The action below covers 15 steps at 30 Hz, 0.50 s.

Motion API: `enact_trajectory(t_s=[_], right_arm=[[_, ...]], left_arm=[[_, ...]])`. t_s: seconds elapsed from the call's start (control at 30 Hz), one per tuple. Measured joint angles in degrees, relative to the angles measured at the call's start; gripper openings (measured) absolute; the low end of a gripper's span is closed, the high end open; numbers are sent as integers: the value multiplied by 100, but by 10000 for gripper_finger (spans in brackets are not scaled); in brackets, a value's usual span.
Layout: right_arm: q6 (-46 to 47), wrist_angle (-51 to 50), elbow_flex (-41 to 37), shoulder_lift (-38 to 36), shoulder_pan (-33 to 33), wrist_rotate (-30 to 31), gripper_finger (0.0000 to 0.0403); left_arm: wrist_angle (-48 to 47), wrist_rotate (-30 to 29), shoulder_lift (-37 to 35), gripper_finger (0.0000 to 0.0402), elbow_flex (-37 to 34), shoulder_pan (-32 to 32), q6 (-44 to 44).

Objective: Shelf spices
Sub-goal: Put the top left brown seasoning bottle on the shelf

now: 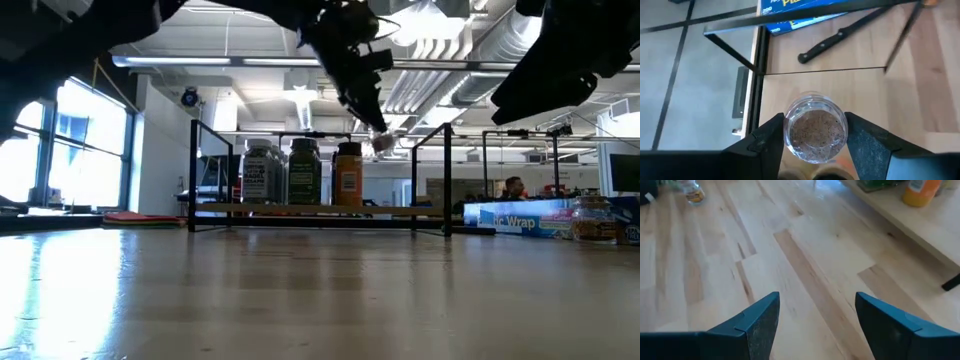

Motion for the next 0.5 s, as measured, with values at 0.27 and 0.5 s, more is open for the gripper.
enact_trajectory(t_s=[0.27, 0.5], right_arm=[[23, -18, -1, 47, -2, 201, 254], [43, -16, -1, 51, -2, 196, 254]], left_arm=[[122, 390, 456, 186, 7, -43, -27], [376, 370, 682, 189, -22, -112, 156]])
